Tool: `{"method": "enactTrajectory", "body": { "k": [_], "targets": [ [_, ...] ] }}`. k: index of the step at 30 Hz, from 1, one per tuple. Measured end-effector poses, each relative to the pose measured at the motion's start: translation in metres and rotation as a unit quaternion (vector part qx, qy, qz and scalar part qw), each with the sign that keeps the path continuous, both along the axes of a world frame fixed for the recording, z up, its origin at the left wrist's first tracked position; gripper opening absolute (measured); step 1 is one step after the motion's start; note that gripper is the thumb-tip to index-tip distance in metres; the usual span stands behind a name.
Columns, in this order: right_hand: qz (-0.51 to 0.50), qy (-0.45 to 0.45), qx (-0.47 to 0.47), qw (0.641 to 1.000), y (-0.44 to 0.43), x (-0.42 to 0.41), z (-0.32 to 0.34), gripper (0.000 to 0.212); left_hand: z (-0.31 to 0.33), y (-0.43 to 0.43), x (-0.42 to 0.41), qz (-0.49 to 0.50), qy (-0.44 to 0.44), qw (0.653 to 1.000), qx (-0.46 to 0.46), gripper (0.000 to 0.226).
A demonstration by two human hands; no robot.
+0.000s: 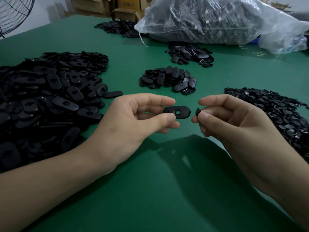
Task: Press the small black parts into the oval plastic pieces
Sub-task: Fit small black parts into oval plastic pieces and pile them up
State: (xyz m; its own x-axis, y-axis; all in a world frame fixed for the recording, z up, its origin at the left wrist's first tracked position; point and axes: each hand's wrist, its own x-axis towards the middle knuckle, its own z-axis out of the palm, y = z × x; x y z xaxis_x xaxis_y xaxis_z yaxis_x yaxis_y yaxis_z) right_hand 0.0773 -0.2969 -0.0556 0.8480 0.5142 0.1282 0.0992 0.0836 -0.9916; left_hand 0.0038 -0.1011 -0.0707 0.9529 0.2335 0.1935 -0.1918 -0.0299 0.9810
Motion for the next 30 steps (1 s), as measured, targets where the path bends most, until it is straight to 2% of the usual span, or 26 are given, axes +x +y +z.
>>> {"method": "enactTrajectory", "body": {
  "k": [15, 18, 25, 30],
  "targets": [
    [-0.028, -0.138, -0.058, 0.988, 0.0, -0.004, 0.003, 0.013, 0.007, -0.009, -0.006, -0.01, 0.025, 0.999, -0.031, 0.02],
    [-0.048, -0.204, -0.103, 0.972, 0.001, -0.006, 0.002, 0.012, 0.007, -0.011, -0.006, -0.011, 0.037, 0.999, -0.028, 0.014],
    [-0.096, -0.327, -0.17, 0.924, 0.003, -0.011, 0.003, 0.018, 0.008, -0.014, -0.008, -0.006, 0.036, 0.999, -0.014, 0.015],
    [-0.101, -0.382, -0.2, 0.896, 0.002, -0.012, 0.005, 0.016, 0.007, -0.016, -0.009, 0.002, 0.029, 1.0, 0.006, 0.027]
  ]
}}
